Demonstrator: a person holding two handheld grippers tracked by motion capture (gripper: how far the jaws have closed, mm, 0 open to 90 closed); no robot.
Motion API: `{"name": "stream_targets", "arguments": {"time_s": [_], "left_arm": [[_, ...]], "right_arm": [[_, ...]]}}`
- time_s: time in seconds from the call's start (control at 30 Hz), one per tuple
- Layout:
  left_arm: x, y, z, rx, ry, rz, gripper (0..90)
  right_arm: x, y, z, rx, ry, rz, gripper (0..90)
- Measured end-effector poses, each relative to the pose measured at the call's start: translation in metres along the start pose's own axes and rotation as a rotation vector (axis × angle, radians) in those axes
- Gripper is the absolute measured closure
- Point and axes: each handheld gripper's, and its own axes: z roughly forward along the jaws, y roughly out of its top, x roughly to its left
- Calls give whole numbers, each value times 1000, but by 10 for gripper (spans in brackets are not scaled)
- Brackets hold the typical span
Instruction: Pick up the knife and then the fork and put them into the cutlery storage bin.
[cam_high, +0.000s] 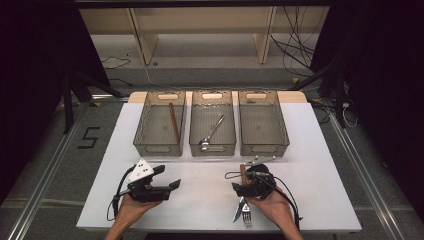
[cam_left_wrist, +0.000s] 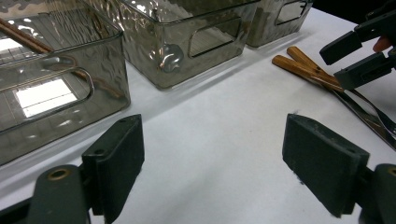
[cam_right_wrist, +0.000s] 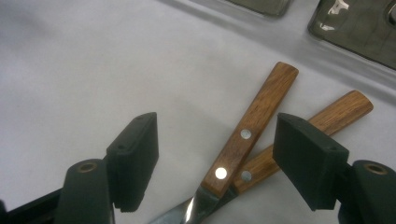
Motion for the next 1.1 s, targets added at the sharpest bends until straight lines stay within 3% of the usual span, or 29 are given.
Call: {"name": "stream_targets", "arguments": {"time_s": [0.37,0.43,1.1], "left_arm": [[-5,-6,1,7,-5,9,205],[-7,-7,0,10,-2,26,205],[-11,-10,-1,14,-5,46,205]], "right_arm": [[0,-5,-4,12,-7,7,382],[0,-6,-3,19,-5,3,396],[6,-9,6,41,-21,-10,463]]}}
